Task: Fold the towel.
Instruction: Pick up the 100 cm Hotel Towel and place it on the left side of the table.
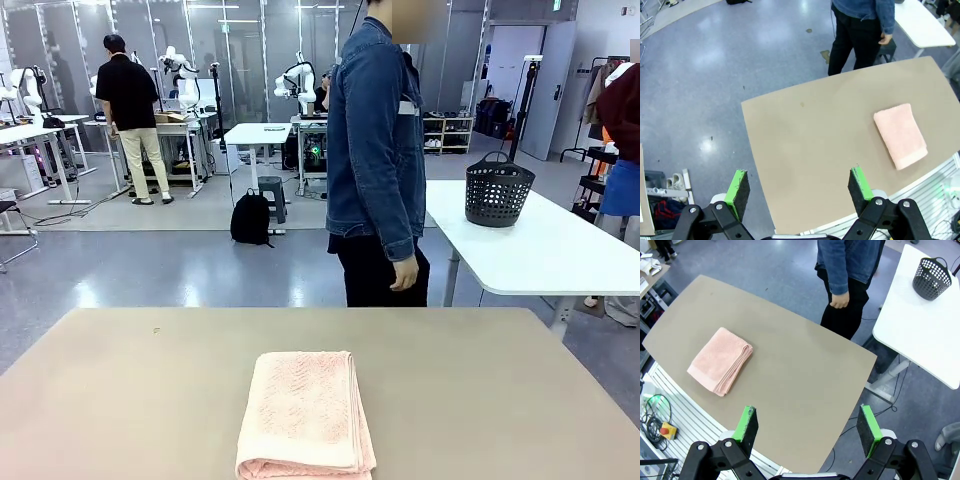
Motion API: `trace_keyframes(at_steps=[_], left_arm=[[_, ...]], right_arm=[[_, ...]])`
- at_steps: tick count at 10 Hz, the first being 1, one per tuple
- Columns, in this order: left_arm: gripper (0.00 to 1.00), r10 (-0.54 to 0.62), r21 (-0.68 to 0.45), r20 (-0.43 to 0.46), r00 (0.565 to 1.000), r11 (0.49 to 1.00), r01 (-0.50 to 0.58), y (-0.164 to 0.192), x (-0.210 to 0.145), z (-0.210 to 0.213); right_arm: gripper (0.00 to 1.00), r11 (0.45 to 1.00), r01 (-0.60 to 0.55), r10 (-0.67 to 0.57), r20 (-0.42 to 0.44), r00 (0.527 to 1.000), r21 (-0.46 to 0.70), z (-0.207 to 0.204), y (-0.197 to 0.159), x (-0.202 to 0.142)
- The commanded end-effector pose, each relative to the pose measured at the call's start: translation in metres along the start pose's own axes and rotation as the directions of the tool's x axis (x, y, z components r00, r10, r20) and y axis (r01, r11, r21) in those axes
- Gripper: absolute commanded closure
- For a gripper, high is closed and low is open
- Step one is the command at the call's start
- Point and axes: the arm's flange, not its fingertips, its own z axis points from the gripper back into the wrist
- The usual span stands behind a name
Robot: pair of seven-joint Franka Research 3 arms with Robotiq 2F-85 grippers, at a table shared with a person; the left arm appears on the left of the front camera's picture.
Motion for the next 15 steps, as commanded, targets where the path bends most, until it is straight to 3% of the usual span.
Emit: trace_keyframes(at_steps=[1,6,9,15], left_arm=[[0.0,0.017,-0.02,-0.022,1.0,1.0,-0.017,-0.009,-0.002,-0.017],[0.0,0.089,-0.157,-0.16,0.983,0.981,-0.115,-0.088,-0.054,-0.14],[0.0,0.117,-0.234,-0.173,0.978,0.96,-0.156,-0.147,-0.09,-0.203],[0.0,0.25,-0.201,-0.291,0.923,0.928,-0.315,-0.254,-0.152,-0.322]], right_arm=[[0.0,1.0,0.001,-0.001,-0.003,1.0,0.0,0.002,0.0,0.001],[0.0,1.0,0.001,-0.001,-0.003,1.0,0.0,0.002,0.0,0.001],[0.0,1.0,0.001,-0.001,-0.003,1.0,0.0,0.002,0.0,0.001],[0.0,1.0,0.001,-0.001,-0.003,1.0,0.0,0.002,0.0,0.001]])
